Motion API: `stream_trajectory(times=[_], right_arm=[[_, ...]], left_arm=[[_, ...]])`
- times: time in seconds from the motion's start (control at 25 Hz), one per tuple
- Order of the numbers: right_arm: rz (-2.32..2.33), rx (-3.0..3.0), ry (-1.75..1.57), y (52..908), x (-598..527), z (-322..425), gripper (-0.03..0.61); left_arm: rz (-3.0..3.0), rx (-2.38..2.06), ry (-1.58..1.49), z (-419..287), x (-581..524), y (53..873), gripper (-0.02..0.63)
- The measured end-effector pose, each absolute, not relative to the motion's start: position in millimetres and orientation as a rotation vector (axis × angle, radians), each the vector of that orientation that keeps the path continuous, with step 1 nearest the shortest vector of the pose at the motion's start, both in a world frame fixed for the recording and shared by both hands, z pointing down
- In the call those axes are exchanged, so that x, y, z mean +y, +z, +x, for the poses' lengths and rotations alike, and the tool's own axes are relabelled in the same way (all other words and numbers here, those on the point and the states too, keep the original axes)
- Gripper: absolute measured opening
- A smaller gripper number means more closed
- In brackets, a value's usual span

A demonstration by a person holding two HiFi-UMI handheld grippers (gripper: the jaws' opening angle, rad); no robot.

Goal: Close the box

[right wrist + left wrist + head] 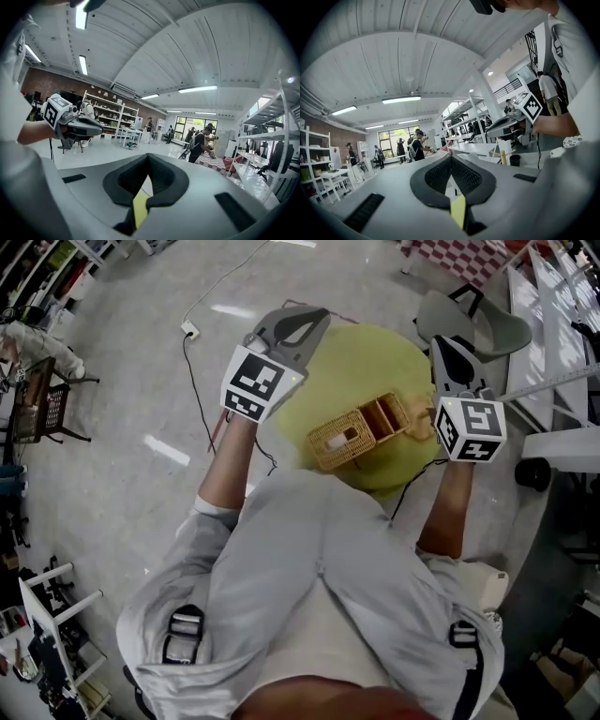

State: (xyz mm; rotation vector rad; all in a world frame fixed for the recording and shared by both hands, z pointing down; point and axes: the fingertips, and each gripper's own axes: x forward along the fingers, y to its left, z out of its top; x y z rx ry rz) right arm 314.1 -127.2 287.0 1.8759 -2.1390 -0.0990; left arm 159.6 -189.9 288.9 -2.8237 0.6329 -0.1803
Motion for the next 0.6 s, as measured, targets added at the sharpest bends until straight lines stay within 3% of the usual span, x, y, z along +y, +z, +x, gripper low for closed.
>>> stream_trajectory(times=[0.6], right_arm=[[1.849, -2.102, -0.096, 295.4, -129.6, 314.8, 0.023]], left_arm=[[-2.838, 0.633, -0.214, 158.1, -193.0, 298.6, 0.028]])
